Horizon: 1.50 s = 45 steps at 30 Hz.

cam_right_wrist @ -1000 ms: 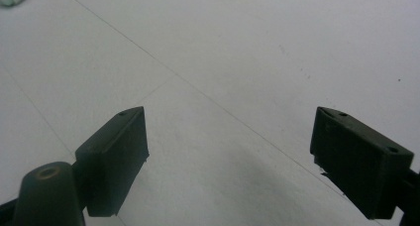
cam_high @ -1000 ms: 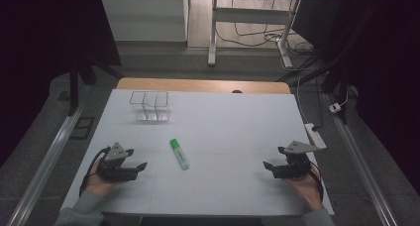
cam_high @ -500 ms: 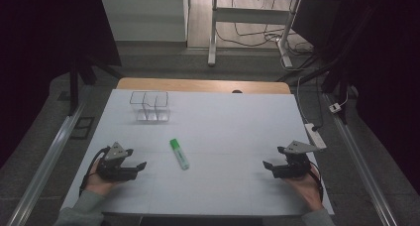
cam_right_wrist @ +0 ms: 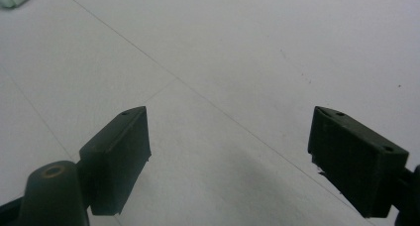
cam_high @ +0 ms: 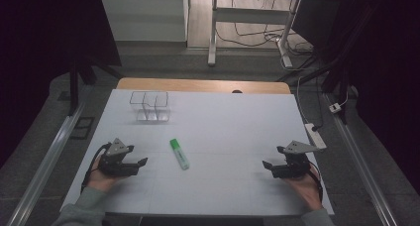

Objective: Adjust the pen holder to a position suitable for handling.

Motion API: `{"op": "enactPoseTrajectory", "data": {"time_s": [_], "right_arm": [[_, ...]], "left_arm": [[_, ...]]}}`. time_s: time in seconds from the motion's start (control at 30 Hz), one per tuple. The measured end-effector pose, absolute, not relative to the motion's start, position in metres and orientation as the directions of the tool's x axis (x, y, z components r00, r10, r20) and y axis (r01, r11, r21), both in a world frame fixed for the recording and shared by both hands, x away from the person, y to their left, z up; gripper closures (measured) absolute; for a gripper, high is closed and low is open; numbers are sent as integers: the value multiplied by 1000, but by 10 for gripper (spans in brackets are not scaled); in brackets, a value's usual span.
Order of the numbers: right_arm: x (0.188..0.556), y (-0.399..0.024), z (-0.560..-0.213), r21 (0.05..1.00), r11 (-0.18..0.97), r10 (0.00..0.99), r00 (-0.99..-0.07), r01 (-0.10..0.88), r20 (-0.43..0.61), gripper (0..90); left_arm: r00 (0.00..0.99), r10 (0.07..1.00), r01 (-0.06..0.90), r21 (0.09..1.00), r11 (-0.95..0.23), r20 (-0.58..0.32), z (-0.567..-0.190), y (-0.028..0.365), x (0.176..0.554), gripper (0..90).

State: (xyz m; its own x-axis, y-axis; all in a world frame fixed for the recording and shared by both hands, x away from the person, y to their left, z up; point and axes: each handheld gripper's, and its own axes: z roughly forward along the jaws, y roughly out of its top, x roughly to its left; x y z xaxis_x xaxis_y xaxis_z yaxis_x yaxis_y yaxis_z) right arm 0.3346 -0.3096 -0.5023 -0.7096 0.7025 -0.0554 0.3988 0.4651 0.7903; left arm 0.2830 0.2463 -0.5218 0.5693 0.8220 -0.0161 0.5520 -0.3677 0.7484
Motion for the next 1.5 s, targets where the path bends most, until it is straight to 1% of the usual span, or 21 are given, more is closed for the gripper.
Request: {"op": "enactPoseTrajectory", "data": {"time_s": [0.57,0.77,1.07,1.37,1.5], "right_arm": [[335,-307,-504,782,475,698,-714,403,-56,158],[335,-307,-504,786,471,700,-712,400,-57,161],[335,-306,-505,783,473,701,-711,404,-56,161],[335,-306,-506,781,477,703,-708,404,-63,161],[335,-306,-506,777,481,702,-710,406,-64,161]], "left_arm": [[539,842,567,743,-357,-7,-515,251,307,270],[527,850,574,743,-344,-14,-512,258,322,276],[480,877,606,730,-318,-17,-516,272,350,286],[443,896,623,727,-287,-26,-519,285,366,297],[433,901,623,728,-286,-16,-519,288,372,306]]}}
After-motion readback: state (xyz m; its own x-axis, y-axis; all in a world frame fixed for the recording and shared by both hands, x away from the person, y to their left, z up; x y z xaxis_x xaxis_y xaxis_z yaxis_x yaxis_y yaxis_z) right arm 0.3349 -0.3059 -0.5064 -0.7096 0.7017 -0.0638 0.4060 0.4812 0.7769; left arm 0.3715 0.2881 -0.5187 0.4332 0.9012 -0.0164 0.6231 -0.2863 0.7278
